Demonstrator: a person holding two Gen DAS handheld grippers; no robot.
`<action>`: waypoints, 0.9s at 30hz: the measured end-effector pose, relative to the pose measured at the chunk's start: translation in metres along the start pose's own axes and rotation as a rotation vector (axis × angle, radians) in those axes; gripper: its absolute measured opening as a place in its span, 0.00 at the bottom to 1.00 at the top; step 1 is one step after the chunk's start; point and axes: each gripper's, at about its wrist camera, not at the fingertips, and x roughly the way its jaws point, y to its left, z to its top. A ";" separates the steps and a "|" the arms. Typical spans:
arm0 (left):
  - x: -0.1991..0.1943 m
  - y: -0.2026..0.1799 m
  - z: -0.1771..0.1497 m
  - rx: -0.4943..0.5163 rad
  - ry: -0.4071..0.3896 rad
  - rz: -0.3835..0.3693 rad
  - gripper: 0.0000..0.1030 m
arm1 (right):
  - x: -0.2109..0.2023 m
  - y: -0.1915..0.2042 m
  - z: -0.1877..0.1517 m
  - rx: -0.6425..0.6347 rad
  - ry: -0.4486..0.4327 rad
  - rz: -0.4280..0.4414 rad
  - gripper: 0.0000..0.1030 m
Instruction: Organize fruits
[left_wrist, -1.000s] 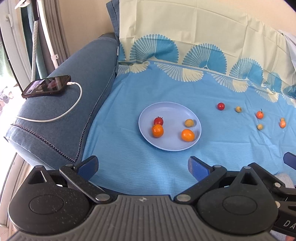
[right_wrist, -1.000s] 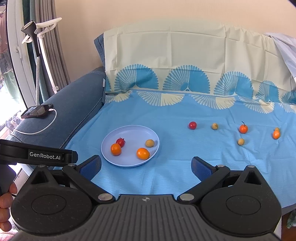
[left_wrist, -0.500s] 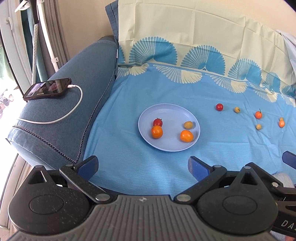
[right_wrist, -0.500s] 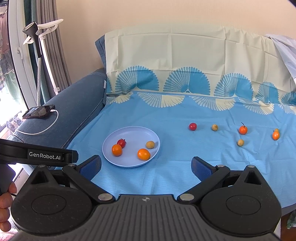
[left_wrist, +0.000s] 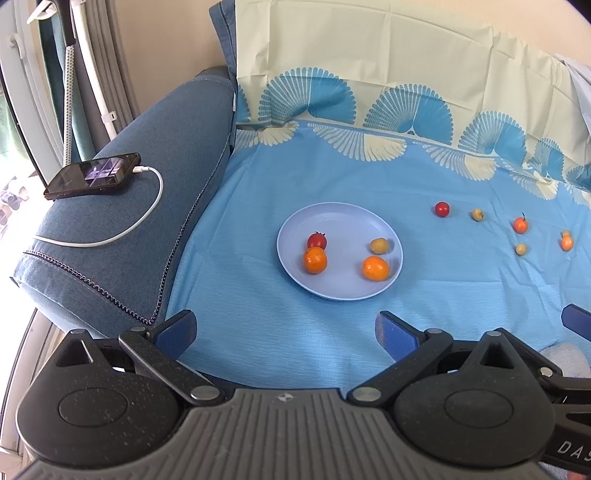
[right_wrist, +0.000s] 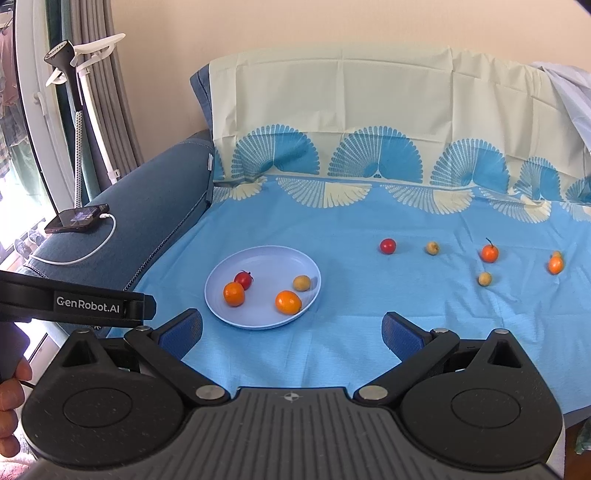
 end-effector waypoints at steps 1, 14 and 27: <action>0.001 0.000 0.000 0.000 0.003 0.001 1.00 | 0.001 -0.001 0.000 0.003 0.003 0.000 0.99; 0.016 -0.023 0.022 0.038 0.041 0.022 1.00 | 0.025 -0.028 0.001 0.082 0.022 -0.006 0.99; 0.073 -0.128 0.079 0.132 0.124 -0.081 1.00 | 0.025 -0.154 0.011 0.234 -0.108 -0.247 0.99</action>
